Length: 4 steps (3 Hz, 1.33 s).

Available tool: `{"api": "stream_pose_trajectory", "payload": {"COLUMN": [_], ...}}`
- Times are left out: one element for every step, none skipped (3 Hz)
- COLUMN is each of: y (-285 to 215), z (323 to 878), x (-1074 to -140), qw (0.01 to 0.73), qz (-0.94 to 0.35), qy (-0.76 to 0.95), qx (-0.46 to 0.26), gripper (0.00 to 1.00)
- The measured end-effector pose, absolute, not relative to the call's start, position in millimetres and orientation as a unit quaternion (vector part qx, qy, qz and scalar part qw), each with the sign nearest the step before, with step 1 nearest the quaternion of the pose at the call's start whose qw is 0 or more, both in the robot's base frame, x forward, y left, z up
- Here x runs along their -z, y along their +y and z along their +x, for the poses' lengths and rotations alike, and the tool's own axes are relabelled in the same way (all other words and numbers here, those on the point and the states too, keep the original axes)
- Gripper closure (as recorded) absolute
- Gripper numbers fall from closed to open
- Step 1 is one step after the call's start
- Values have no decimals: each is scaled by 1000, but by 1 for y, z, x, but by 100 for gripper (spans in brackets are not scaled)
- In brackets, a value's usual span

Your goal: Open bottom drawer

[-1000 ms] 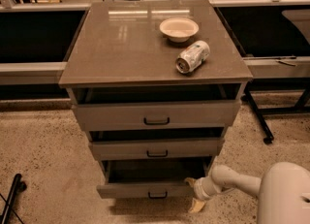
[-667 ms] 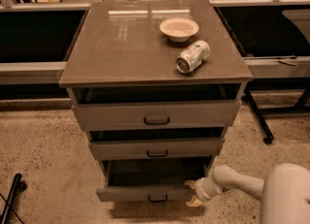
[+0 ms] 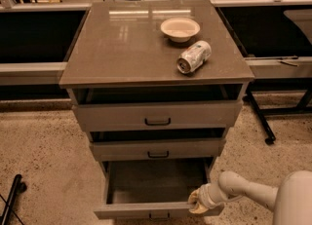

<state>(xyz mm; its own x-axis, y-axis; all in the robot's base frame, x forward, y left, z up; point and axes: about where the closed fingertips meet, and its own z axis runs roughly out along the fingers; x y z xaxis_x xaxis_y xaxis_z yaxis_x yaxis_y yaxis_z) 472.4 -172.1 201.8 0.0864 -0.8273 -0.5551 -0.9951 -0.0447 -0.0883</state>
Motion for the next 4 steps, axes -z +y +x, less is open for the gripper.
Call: {"api": "stream_pose_trajectory", "payload": {"y": [-175, -176, -175, -177], "z": [466, 463, 468, 489], "x": [-209, -215, -229, -252], "qw": [241, 246, 247, 244], "qz": [-698, -699, -704, -707], "qy": [650, 647, 646, 650], "qx": [-179, -177, -161, -137], "gripper": [55, 55, 57, 73]}}
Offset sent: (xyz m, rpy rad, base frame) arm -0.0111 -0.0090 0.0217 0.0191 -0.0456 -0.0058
